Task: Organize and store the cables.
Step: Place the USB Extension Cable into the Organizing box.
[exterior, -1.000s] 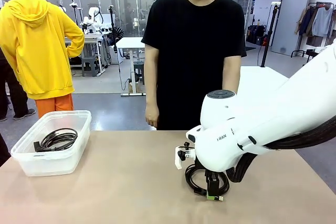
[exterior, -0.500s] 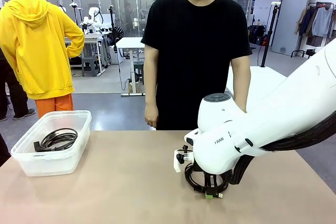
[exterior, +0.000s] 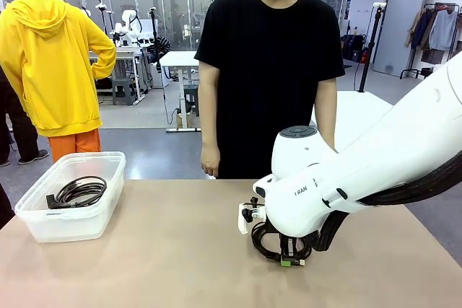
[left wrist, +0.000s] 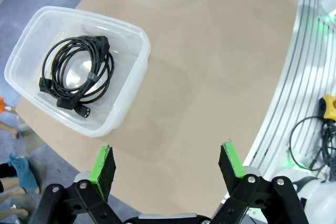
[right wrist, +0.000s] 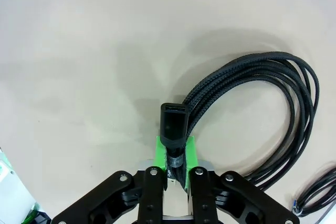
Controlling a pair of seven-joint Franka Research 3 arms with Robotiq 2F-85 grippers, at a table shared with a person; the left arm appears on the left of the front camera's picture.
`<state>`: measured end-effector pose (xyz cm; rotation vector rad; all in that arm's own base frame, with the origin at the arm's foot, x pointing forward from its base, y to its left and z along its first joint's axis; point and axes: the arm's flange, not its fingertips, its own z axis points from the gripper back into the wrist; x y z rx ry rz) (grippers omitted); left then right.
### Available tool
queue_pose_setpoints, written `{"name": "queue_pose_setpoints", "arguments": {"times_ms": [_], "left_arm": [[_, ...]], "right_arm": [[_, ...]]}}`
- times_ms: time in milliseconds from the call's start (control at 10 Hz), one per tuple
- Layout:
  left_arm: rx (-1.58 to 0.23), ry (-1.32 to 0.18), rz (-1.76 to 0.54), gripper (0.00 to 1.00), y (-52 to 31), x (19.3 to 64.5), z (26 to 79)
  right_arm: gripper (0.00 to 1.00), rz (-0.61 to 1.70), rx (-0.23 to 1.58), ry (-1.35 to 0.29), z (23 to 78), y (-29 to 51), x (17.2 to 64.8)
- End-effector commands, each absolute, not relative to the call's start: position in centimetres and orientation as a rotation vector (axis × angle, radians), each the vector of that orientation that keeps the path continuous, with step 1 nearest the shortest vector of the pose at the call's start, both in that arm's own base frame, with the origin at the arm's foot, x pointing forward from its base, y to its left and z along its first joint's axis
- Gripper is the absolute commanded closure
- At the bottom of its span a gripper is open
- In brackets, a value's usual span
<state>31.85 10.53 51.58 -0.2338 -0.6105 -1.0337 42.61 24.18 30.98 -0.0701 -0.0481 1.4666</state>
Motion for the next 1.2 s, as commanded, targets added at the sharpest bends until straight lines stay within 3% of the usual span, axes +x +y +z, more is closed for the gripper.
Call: {"name": "queue_pose_setpoints", "arguments": {"times_ms": [0, 400, 1100], "left_arm": [[-0.237, -0.589, -1.021, 0.00, 10.4, 31.7, 52.0], [-0.237, -0.589, -1.021, 0.00, 10.4, 31.7, 52.0], [-0.237, -0.589, -1.021, 0.00, 10.4, 31.7, 52.0]], "right_arm": [[1.00, 1.465, -0.101, -0.078, 34.3, 24.4, 42.4], [1.00, 1.518, -0.110, -0.162, 39.9, 24.4, 41.1], [1.00, 1.496, -0.141, -0.173, 40.5, 25.0, 41.2]]}}
